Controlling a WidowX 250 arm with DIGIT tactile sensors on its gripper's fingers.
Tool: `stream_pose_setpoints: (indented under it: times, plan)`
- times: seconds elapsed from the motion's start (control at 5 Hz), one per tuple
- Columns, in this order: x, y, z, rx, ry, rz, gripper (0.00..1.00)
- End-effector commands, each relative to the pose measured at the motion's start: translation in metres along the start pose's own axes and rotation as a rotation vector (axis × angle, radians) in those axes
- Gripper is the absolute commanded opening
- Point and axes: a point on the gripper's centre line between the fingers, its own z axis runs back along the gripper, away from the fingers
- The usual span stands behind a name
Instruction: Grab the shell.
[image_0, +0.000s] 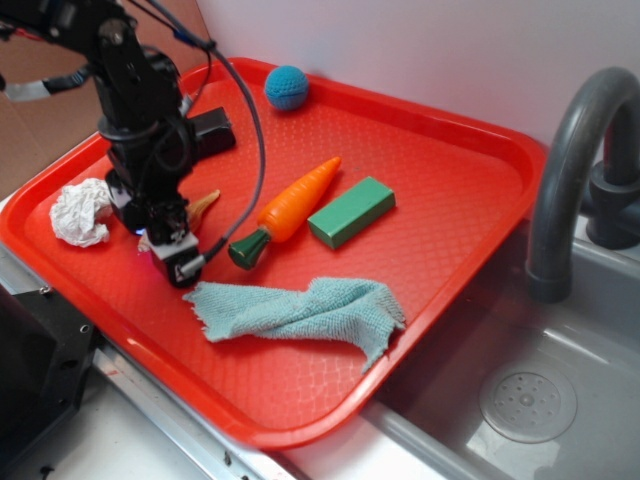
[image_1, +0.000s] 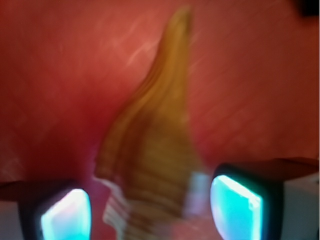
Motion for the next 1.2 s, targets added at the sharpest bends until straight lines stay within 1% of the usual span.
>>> stream_pose_setpoints:
  times: [0.0,0.2,0.4,0.6,0.8,1.0]
  plan:
    - [-0.003,-0.002,-0.009,-0.032,0.001,-0.016,0.0]
    - [-0.006,-0.005,-0.009,-0.021,-0.007,-0.008,0.0]
    - [-0.004,0.003,-0.008,-0.015,-0.018,0.035,0.0]
    - [-0.002,0.01,0.006,-0.004,-0.05,0.063,0.0]
    - [0.008,0.013,0.059,0.005,-0.162,0.077,0.0]
    - [0.004,0.01,0.11,-0.061,-0.233,0.081,0.0]
